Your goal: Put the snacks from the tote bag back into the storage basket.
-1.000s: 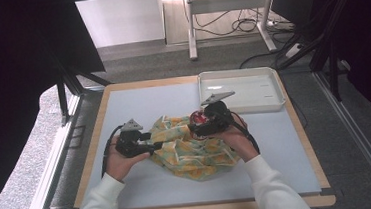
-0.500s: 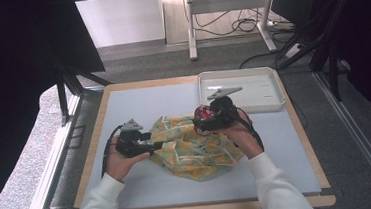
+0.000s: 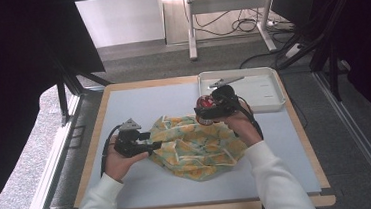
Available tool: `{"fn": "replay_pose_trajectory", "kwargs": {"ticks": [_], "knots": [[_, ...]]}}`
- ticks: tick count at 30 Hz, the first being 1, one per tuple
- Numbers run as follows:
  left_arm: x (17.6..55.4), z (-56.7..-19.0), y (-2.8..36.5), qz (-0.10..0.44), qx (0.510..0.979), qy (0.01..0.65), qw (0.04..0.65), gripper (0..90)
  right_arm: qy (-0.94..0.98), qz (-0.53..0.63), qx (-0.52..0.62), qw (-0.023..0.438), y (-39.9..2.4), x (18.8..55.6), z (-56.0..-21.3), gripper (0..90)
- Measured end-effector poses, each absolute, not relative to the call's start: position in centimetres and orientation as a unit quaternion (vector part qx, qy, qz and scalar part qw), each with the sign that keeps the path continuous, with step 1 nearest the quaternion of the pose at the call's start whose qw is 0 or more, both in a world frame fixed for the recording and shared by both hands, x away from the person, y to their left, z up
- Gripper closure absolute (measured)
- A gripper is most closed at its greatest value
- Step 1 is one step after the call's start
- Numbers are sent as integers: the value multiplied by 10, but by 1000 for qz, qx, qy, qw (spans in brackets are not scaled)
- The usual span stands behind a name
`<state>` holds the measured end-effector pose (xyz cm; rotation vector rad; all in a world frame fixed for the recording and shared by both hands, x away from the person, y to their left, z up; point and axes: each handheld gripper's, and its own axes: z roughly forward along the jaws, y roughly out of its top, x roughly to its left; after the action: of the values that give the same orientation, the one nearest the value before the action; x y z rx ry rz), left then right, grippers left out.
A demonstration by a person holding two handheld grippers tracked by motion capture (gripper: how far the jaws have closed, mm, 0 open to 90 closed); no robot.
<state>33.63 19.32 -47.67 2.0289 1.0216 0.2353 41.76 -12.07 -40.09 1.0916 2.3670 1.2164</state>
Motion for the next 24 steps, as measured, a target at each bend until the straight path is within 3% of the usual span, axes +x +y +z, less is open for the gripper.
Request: {"fn": "replay_pose_trajectory", "kwargs": {"ticks": [24], "knots": [[337, -479, 191, 88, 812, 406, 411, 360, 804, 404, 413, 142, -125, 472, -405, 233]]}}
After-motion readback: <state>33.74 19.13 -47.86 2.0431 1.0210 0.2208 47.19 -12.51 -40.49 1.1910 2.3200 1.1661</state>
